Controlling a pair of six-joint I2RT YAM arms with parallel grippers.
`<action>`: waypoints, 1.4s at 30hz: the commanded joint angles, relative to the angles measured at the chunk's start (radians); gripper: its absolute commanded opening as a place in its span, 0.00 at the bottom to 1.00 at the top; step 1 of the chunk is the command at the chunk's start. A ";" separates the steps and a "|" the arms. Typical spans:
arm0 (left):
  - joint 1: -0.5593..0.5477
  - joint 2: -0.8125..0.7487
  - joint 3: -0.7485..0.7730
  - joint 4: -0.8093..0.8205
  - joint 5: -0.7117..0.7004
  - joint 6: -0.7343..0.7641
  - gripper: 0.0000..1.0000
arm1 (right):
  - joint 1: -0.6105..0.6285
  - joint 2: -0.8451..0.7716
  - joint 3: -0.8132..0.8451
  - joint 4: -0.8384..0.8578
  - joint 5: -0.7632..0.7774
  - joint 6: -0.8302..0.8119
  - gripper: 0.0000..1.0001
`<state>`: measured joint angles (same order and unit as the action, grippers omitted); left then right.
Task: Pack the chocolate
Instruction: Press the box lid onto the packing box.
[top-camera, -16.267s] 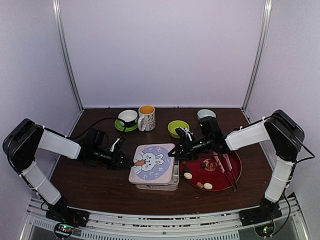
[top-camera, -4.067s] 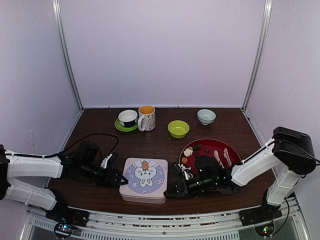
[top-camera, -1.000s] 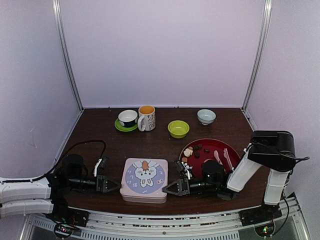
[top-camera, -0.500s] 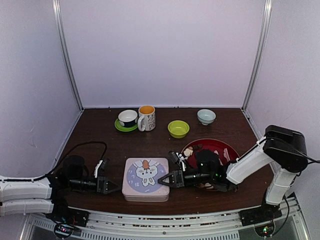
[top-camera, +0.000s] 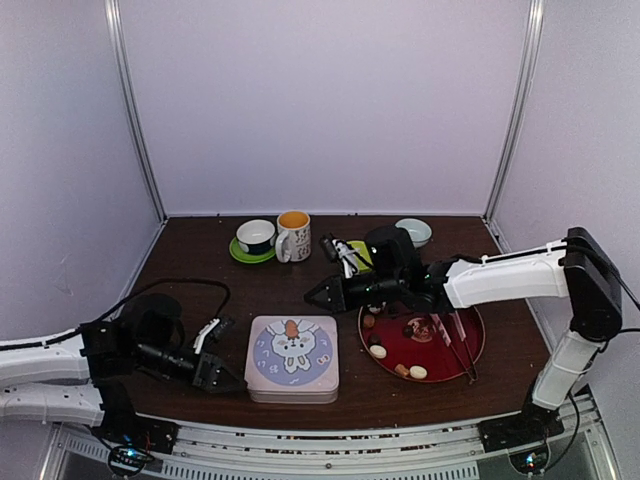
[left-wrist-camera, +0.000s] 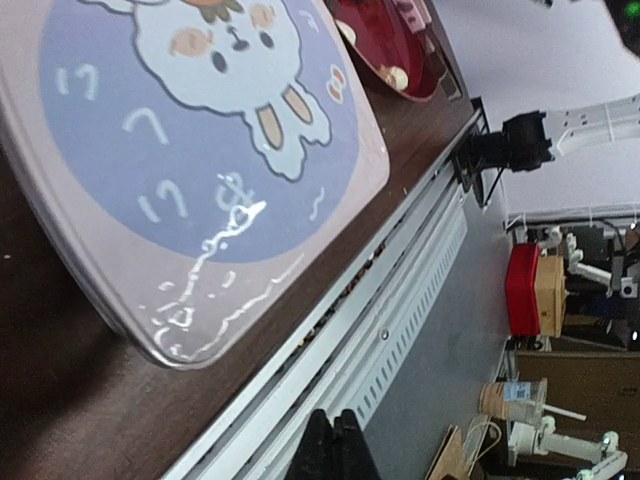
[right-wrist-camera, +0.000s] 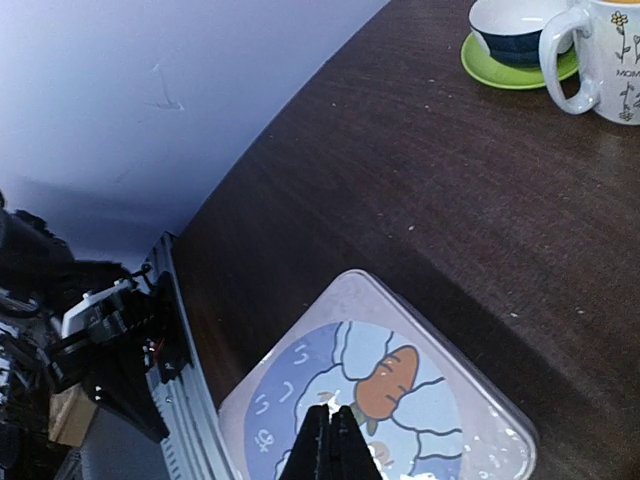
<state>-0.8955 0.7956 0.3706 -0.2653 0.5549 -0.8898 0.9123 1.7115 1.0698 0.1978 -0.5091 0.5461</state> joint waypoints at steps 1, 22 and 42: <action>-0.131 0.104 0.118 -0.118 -0.124 0.054 0.00 | -0.008 0.058 0.155 -0.377 0.175 -0.158 0.00; -0.210 0.410 0.209 -0.031 -0.274 0.109 0.00 | -0.043 0.406 0.537 -0.721 0.200 -0.305 0.00; 0.093 0.558 0.279 0.184 -0.350 0.161 0.00 | 0.005 0.018 -0.052 -0.383 0.000 -0.178 0.00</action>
<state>-0.8585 1.2778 0.5999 -0.2974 0.2104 -0.7769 0.8555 1.8011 1.1080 -0.3141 -0.4072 0.2729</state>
